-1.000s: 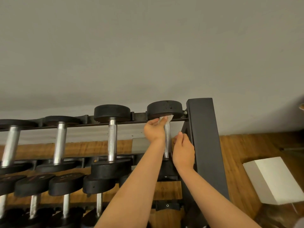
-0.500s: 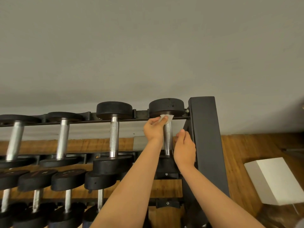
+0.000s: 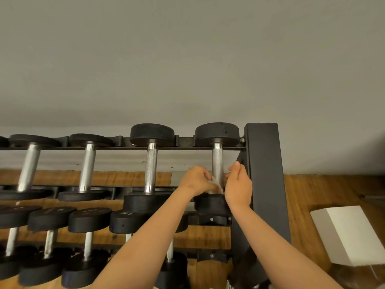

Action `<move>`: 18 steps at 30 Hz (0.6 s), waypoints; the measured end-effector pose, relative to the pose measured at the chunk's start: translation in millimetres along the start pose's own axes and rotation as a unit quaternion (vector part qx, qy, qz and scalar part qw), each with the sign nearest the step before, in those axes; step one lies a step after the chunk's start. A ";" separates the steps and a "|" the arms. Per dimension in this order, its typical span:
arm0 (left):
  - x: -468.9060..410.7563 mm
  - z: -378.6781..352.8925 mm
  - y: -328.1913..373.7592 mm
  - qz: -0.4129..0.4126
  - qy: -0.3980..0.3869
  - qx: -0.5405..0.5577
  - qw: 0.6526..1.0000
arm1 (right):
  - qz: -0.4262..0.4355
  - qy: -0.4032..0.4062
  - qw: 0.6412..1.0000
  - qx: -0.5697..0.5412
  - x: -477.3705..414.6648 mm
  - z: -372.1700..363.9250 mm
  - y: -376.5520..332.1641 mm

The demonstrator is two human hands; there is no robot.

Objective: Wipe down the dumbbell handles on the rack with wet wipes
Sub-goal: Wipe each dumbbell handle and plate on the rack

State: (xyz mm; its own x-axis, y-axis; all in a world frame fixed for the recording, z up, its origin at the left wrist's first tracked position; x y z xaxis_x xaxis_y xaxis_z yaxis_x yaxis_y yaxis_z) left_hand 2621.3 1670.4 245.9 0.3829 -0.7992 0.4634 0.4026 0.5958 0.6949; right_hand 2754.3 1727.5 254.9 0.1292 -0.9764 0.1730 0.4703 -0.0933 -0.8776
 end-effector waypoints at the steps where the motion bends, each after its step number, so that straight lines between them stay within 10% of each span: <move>1: 3.5 -1.9 0.5 -0.002 -0.011 -0.013 1.000 | -0.001 -0.001 1.000 0.001 -0.3 -0.1 0.3; 10: 17.9 4.1 -15.5 0.031 0.091 0.135 0.986 | -0.010 -0.008 1.000 0.001 -1.6 -1.0 3.9; 18: -25.5 20.7 7.2 0.128 0.211 0.381 0.891 | -0.009 -0.005 1.000 -0.004 -2.3 -1.0 4.1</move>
State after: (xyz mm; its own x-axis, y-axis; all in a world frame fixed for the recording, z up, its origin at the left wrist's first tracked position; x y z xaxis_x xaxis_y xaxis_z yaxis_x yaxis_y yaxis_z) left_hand 2597.2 1693.4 250.5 0.7246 -0.4479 0.5238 -0.3622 0.3991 0.8423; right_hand 2755.1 1729.1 250.4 0.1297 -0.9726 0.1931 0.4651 -0.1124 -0.8781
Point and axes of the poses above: each hand's wrist, its own x-axis away from the middle knuckle, its own z-axis out of the back of the hand, y = z × x, the point moved 8 cm from there along -x, towards the middle knuckle, and after that the axes turned 1 degree about -z, right-handed, at the moved point
